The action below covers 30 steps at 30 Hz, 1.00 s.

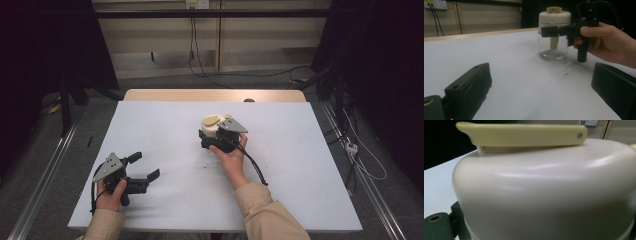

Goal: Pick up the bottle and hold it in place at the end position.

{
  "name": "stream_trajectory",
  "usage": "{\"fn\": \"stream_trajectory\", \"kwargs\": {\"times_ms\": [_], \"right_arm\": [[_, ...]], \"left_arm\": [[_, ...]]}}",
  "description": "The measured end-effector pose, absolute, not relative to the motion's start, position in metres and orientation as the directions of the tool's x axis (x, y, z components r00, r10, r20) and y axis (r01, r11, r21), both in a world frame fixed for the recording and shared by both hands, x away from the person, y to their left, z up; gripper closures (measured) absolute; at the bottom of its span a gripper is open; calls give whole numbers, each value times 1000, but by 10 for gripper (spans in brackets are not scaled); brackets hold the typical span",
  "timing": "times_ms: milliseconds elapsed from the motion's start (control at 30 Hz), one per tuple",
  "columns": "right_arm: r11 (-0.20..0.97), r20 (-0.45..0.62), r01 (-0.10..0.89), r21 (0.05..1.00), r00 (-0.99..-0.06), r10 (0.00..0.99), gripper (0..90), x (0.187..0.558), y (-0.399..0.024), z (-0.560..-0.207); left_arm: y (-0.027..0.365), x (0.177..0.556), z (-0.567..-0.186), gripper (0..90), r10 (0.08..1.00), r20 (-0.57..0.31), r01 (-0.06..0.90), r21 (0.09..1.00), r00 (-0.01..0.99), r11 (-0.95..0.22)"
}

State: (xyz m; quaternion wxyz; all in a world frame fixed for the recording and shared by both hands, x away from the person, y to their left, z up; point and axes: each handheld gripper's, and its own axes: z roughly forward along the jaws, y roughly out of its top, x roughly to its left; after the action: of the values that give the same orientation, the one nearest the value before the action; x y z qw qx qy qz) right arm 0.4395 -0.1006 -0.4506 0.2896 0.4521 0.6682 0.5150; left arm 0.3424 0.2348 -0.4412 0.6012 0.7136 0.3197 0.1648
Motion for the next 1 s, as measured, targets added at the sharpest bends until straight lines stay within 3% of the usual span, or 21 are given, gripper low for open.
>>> {"fn": "stream_trajectory", "kwargs": {"times_ms": [1000], "right_arm": [[80, 107, 369, 926, -459, 882, 60, 436, -107, -452]], "left_arm": [[233, 342, -442, 24, 652, -144, 257, 963, 744, -80]]}}
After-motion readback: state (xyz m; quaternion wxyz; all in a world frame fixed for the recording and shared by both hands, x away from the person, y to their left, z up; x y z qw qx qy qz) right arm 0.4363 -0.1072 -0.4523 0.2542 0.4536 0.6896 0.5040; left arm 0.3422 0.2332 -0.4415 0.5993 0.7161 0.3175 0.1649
